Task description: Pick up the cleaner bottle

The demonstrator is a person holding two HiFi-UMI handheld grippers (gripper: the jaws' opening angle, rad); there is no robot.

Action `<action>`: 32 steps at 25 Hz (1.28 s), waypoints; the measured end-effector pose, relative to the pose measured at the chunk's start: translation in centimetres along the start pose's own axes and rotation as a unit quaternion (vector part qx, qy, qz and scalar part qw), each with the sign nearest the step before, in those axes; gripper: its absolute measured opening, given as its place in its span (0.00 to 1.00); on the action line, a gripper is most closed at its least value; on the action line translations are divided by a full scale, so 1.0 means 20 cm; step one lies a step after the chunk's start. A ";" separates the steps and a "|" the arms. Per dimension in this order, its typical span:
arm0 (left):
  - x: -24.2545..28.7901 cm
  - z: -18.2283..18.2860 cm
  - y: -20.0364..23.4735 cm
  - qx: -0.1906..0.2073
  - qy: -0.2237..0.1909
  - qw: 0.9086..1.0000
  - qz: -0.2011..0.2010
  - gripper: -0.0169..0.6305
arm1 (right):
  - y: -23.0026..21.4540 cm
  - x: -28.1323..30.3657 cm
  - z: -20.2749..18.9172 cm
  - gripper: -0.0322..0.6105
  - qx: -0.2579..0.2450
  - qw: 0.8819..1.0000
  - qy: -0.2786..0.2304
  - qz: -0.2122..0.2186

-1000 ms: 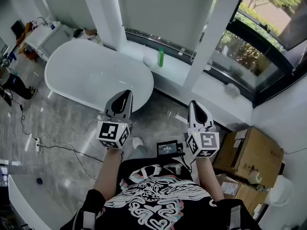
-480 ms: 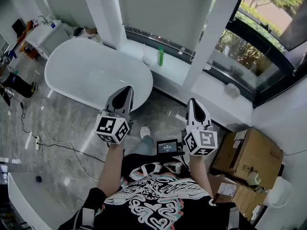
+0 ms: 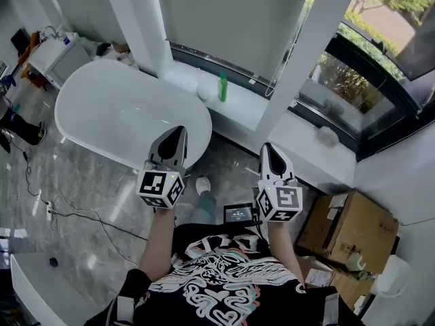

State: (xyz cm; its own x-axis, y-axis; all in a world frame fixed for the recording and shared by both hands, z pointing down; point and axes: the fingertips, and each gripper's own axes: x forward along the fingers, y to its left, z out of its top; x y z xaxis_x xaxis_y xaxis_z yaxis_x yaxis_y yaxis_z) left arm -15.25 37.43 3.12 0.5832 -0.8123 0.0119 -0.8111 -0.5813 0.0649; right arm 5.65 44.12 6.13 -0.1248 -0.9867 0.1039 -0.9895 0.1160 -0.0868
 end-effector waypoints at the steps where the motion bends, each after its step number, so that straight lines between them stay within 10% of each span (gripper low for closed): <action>1: 0.05 0.00 0.03 -0.001 -0.001 1.000 0.000 0.05 | -0.02 0.06 0.00 0.10 0.002 1.000 0.002 -0.001; 32: 1.50 -0.05 0.83 -0.007 0.019 0.999 -0.029 0.05 | -0.20 1.63 0.07 0.10 0.022 1.000 0.016 -0.009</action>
State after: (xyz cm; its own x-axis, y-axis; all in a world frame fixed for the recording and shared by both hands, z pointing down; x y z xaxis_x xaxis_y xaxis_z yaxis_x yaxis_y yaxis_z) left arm -11.16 3.55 5.56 0.6313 -0.7742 0.0453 -0.7748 -0.6271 0.0803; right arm 5.63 11.28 8.56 -0.1103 -0.9843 0.1381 -0.9874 0.0927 -0.1279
